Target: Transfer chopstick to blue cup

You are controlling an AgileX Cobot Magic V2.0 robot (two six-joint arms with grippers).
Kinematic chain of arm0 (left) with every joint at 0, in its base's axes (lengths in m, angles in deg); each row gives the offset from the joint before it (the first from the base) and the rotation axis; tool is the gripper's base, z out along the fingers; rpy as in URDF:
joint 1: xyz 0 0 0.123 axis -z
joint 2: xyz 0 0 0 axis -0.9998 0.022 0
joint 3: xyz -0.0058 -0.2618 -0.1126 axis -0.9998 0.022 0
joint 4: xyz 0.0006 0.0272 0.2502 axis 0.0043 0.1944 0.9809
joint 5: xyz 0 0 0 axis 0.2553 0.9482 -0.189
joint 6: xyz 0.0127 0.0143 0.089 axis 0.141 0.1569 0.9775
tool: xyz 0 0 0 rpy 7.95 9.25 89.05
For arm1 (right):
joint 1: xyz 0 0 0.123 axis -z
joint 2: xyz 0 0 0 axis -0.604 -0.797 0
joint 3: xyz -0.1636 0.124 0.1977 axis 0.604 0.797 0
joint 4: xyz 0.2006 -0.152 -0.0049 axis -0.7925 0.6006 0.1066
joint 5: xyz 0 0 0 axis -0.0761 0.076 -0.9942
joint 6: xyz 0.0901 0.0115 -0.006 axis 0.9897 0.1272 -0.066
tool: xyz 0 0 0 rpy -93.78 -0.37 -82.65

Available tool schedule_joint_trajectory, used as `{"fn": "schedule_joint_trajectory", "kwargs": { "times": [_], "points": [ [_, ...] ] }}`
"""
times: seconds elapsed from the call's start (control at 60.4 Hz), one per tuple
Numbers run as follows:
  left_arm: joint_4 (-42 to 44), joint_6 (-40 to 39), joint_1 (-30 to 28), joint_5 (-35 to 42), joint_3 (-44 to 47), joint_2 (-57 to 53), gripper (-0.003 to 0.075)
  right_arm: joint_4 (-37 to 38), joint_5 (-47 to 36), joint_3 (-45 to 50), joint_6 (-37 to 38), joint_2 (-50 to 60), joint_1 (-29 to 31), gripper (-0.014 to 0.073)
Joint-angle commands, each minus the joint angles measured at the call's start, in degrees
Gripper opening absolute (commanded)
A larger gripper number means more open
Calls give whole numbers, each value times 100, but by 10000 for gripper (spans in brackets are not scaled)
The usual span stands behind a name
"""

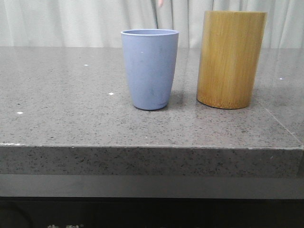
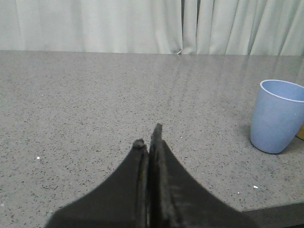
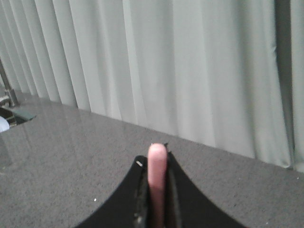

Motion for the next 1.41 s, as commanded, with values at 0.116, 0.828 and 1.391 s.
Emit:
{"fn": "schedule_joint_trajectory", "kwargs": {
  "times": [0.116, 0.828, 1.391],
  "points": [
    [-42, -48, -3, 446, -134, 69, -19, -18, -361, -199, -57, -566, -51, -81],
    [-42, -48, -3, 446, -134, 69, -19, 435, 1667, -972, -67, -322, 237, 174],
    [-42, -48, -3, 446, -134, 69, -19, 435, 4249, -1227, -62, 839, 2411, -87]
  ]
}}
